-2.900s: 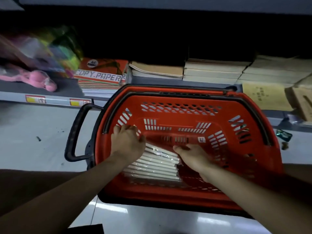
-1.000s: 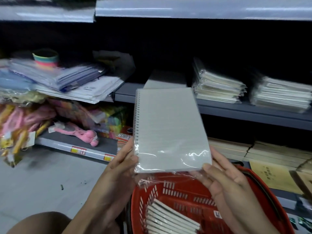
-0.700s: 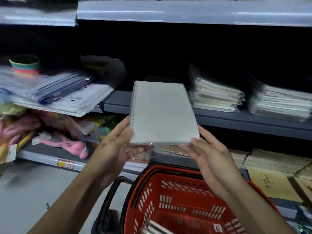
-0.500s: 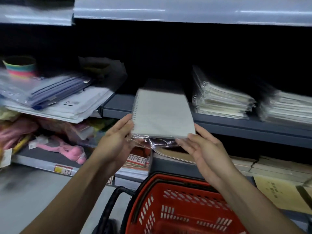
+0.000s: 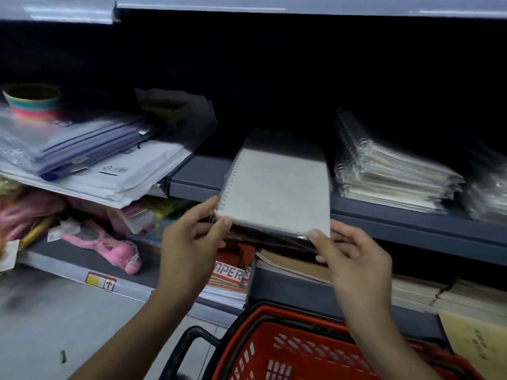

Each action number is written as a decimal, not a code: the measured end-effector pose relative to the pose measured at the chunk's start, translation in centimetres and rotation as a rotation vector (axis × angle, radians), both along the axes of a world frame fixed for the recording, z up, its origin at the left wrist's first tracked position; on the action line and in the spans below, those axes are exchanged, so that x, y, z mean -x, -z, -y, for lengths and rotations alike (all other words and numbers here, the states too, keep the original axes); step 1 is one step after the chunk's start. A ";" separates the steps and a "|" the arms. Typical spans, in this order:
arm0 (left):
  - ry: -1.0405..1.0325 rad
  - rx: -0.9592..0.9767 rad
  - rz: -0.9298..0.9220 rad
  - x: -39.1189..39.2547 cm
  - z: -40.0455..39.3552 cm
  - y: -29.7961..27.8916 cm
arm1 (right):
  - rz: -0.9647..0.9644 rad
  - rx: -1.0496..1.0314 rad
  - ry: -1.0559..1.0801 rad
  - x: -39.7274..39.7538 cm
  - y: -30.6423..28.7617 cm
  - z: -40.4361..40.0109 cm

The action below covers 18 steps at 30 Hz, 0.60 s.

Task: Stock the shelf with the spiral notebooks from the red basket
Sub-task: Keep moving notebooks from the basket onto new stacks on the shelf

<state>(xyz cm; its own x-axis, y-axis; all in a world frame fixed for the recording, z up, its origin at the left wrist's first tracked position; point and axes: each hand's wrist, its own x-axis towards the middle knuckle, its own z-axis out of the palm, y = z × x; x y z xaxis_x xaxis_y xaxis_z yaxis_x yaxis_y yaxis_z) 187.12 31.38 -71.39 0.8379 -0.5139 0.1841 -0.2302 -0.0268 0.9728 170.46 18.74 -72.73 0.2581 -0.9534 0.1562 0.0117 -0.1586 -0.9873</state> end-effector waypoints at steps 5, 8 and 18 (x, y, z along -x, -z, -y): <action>-0.064 0.032 -0.018 -2.7 4.6 -0.2 | -0.066 0.197 0.161 -2.8 -0.3 3.0; -0.124 0.044 0.008 -3.1 6.7 -0.9 | -0.144 0.295 0.280 -4.1 -0.9 4.9; -0.196 0.039 -0.009 -4.0 9.9 -0.8 | -0.386 0.268 0.326 -5.3 -2.8 6.9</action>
